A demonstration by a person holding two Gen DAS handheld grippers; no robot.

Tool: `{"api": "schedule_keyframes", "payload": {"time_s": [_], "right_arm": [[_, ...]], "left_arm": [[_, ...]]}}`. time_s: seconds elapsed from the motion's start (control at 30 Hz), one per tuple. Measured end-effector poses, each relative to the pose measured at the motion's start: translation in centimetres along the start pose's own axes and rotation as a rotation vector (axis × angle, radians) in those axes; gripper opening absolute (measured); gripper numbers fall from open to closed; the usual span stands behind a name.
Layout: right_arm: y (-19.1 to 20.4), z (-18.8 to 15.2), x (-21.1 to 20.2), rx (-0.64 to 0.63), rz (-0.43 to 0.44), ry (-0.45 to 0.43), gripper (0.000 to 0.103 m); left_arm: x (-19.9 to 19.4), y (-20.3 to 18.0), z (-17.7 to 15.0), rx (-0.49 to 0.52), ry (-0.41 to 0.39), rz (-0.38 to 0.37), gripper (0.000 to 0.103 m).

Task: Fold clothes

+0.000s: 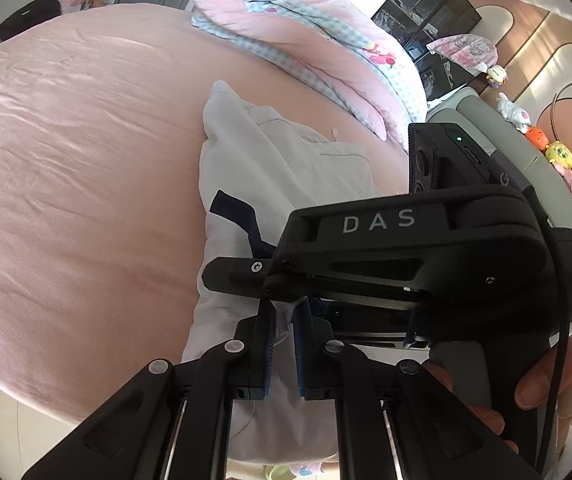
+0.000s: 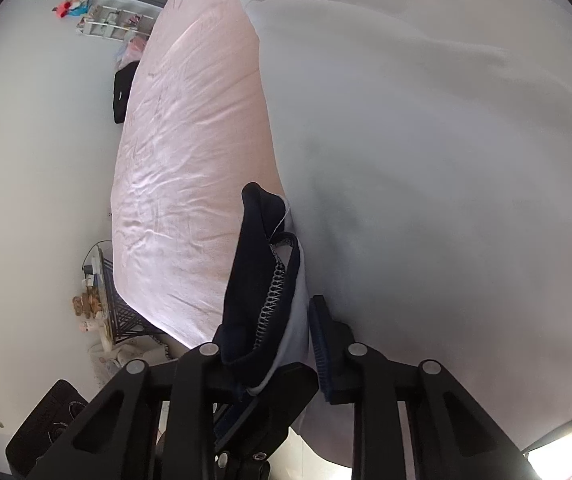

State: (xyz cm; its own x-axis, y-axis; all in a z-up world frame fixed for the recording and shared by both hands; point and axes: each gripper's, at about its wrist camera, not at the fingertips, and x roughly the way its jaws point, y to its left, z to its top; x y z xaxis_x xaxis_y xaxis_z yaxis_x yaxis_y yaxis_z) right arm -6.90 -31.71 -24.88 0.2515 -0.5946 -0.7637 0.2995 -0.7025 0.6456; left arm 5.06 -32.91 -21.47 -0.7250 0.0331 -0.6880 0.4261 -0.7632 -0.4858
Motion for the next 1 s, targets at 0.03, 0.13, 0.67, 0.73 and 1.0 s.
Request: {"api": "schedule_keyframes", "payload": {"time_s": [0.03, 0.13, 0.67, 0.73, 1.0], "right_arm": [[-0.1, -0.1, -0.1, -0.004, -0.014, -0.01, 0.022], [-0.2, -0.4, -0.2, -0.021, -0.032, -0.038, 0.02], [0.1, -0.1, -1.7, -0.086, 0.017, -0.093, 0.007], [0.6, -0.1, -1.8, -0.105, 0.035, -0.094, 0.007], [2.2, -0.2, -2.0, -0.152, 0.095, -0.102, 0.007]], "left_arm": [[0.0, -0.3, -0.1, 0.01, 0.004, 0.013, 0.007], [0.2, -1.1, 0.0, 0.049, 0.028, 0.058, 0.008], [-1.1, 0.0, -1.8, 0.195, 0.093, 0.279, 0.07], [-0.8, 0.4, -1.9, 0.179, 0.103, 0.272, 0.07], [1.1, 0.7, -0.8, 0.138, 0.127, 0.212, 0.07]]}}
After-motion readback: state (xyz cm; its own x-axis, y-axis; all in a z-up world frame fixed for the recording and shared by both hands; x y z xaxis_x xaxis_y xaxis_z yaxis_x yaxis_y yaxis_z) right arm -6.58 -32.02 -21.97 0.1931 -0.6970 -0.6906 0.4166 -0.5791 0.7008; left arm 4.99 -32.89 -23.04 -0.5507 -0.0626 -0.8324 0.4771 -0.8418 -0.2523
